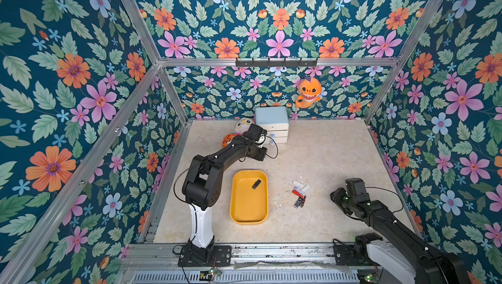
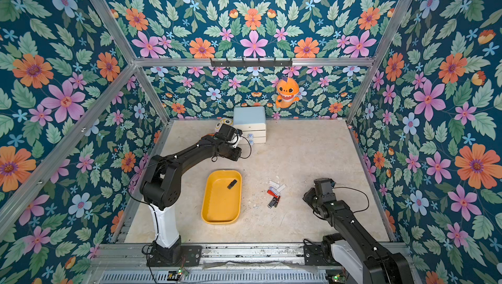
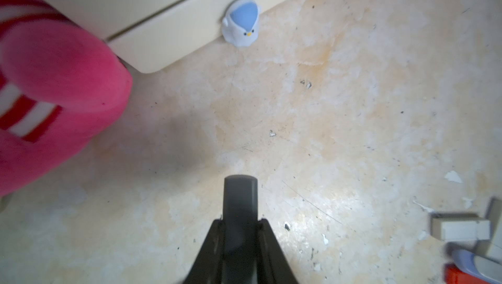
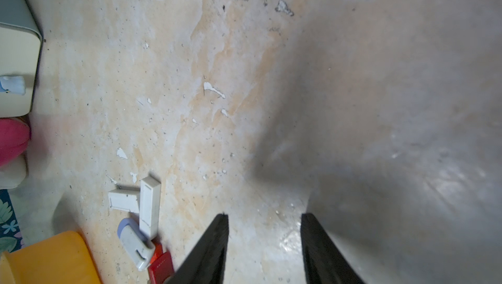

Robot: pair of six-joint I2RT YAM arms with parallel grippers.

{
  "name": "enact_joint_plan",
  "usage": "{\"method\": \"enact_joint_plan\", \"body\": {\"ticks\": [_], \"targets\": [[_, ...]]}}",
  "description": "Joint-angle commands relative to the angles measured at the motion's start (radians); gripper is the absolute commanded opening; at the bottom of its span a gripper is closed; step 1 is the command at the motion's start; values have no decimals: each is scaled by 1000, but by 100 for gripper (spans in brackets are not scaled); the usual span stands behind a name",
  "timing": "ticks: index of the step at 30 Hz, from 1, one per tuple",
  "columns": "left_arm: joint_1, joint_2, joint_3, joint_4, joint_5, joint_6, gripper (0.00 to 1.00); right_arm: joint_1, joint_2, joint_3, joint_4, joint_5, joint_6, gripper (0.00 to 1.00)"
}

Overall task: Put the usb flash drive into the storage box
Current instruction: Place the USB flash in the storage box.

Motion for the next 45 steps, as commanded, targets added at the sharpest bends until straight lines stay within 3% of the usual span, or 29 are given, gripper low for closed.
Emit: {"method": "enact_joint_plan", "body": {"ticks": [1, 10, 15, 19, 29, 45], "targets": [[2, -68, -6, -66, -32, -58, 22, 0, 2, 8, 1, 9, -9, 49], [-6, -466, -388, -80, -19, -330, 25, 0, 14, 12, 2, 5, -10, 49], [-35, -573, -580, -37, -31, -429, 25, 1, 20, 12, 6, 2, -12, 49], [-45, -543, -661, 55, -45, -477, 24, 1, 20, 12, 5, 2, -11, 49], [-61, -382, -681, 221, -144, -532, 23, 1, 30, 14, 7, 2, -11, 49], [-162, -343, -666, 236, -139, -545, 24, 1, 31, 16, 7, 2, -11, 49]]}}
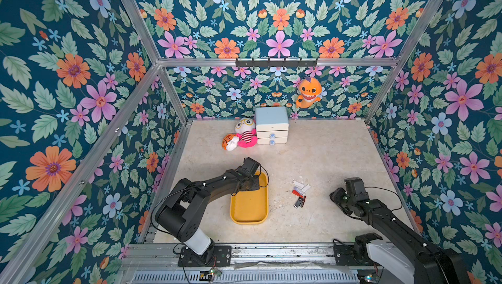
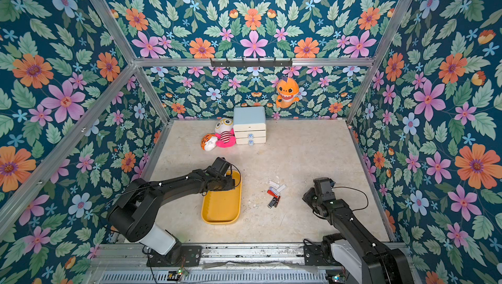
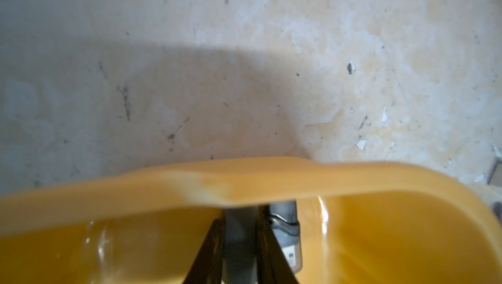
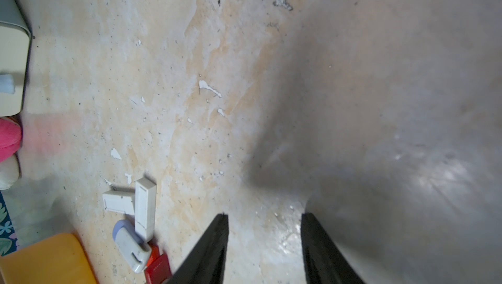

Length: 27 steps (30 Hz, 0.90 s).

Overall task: Put the usb flash drive into the storage box
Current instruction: Place the USB flash in the storage box.

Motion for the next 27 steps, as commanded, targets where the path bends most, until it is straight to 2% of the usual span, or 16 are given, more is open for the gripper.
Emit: {"method": "enact_joint_plan", "body": {"ticks": [1, 10, 14, 19, 24, 27], "targets": [[-26, 2, 14, -26, 3, -8, 25, 1, 0, 7, 3, 6, -11, 49], [-26, 19, 37, -97, -111, -53, 25, 0, -2, 6, 4, 6, -10, 49], [-28, 26, 34, -66, -93, -56, 26, 1, -1, 6, 4, 6, -10, 49], [-29, 39, 46, -67, -87, -50, 34, 0, 0, 6, 3, 7, -10, 49], [-33, 7, 52, -106, -101, -52, 53, 1, 4, 10, -4, 13, -8, 49], [-34, -31, 59, -135, -90, -48, 57, 0, 1, 9, -2, 12, -6, 49]]}}
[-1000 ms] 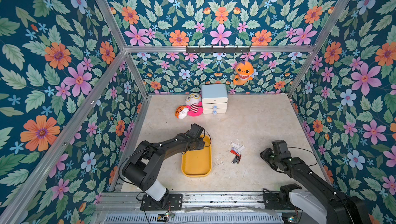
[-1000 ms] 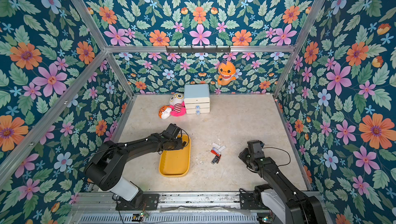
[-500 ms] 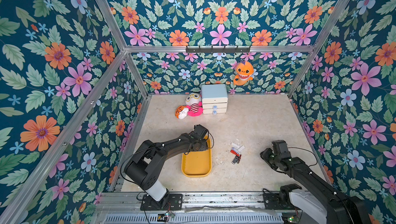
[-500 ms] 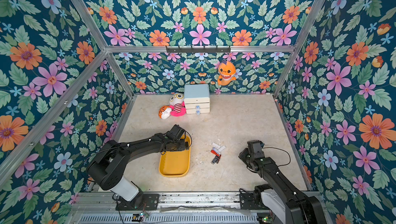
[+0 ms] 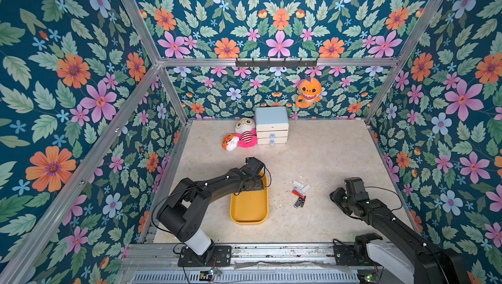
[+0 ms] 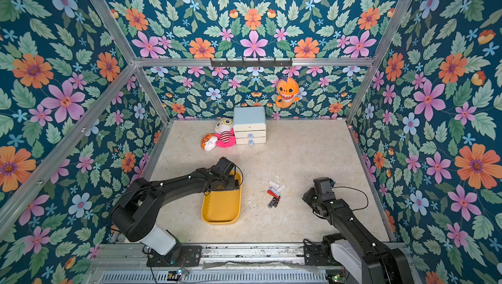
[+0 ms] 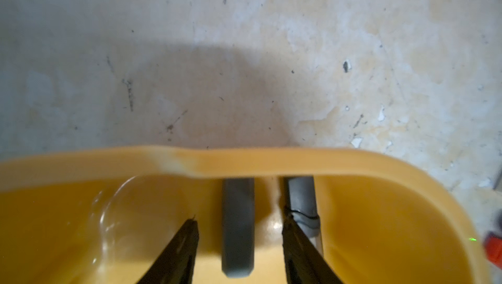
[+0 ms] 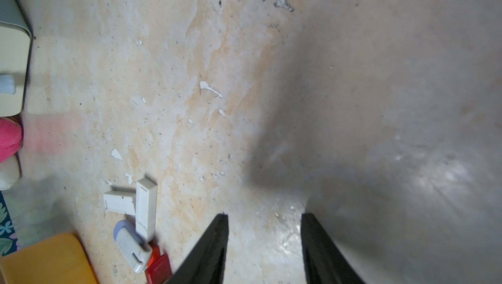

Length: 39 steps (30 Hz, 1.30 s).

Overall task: Put the usb flash drive into the storage box
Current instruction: Place the USB flash in the storage box, then pick up the USB flash from the center of the board.

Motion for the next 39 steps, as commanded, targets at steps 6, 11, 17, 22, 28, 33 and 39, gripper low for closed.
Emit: {"method": "enact_joint_plan", "body": {"ticks": [6, 11, 17, 22, 28, 33, 39], "targets": [[-4, -134, 96, -163, 9, 33, 59, 1, 20, 15, 4, 2, -11, 49], [4, -245, 169, -300, -66, 98, 61, 2, 76, 69, -21, -33, -57, 49], [41, -394, 99, -368, -92, 149, 63, 136, 145, 236, -203, -31, -55, 52], [51, -494, -5, -323, -67, 156, 64, 263, 271, 321, -230, -54, 63, 53], [51, -562, -46, -287, -26, 173, 64, 340, 439, 427, -262, -28, 105, 53], [51, -600, -74, -258, -15, 178, 65, 341, 506, 476, -261, 5, 119, 53], [51, -601, -74, -260, -27, 181, 65, 341, 607, 585, -315, 15, 106, 52]]}}
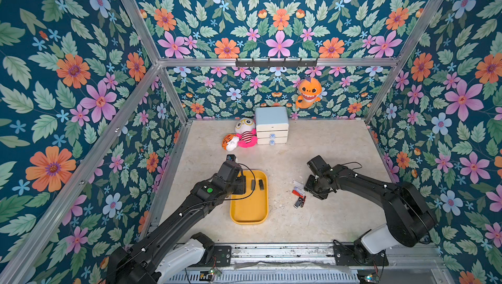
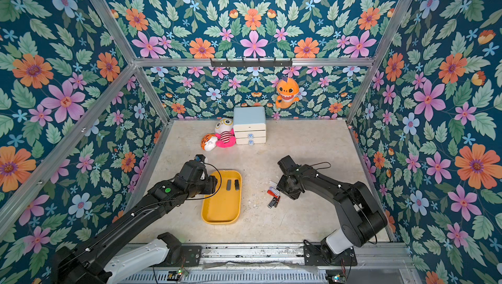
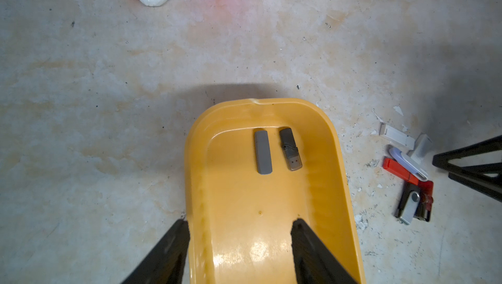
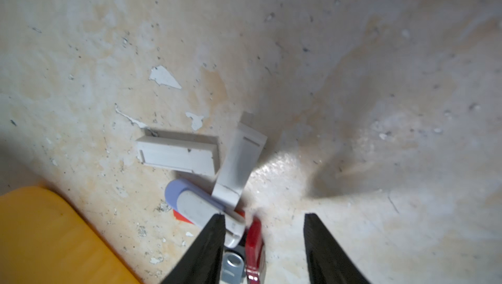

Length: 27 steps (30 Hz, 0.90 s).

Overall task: Put the usb flash drive into the storage box
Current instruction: Pick up the USB flash from the center of the board.

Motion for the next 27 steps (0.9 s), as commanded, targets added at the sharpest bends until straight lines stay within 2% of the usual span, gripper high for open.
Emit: {"method": "enact_joint_plan", "body": {"ticks": [1, 18, 27], "targets": [[1, -7, 1, 16, -3, 15, 65, 1, 28, 37, -49, 31, 10, 52], [1, -11, -3, 15, -10, 15, 66, 68, 219, 169, -176, 95, -32, 50], [1, 14, -2, 11, -22, 15, 66, 68, 225, 185, -217, 136, -65, 42]]}}
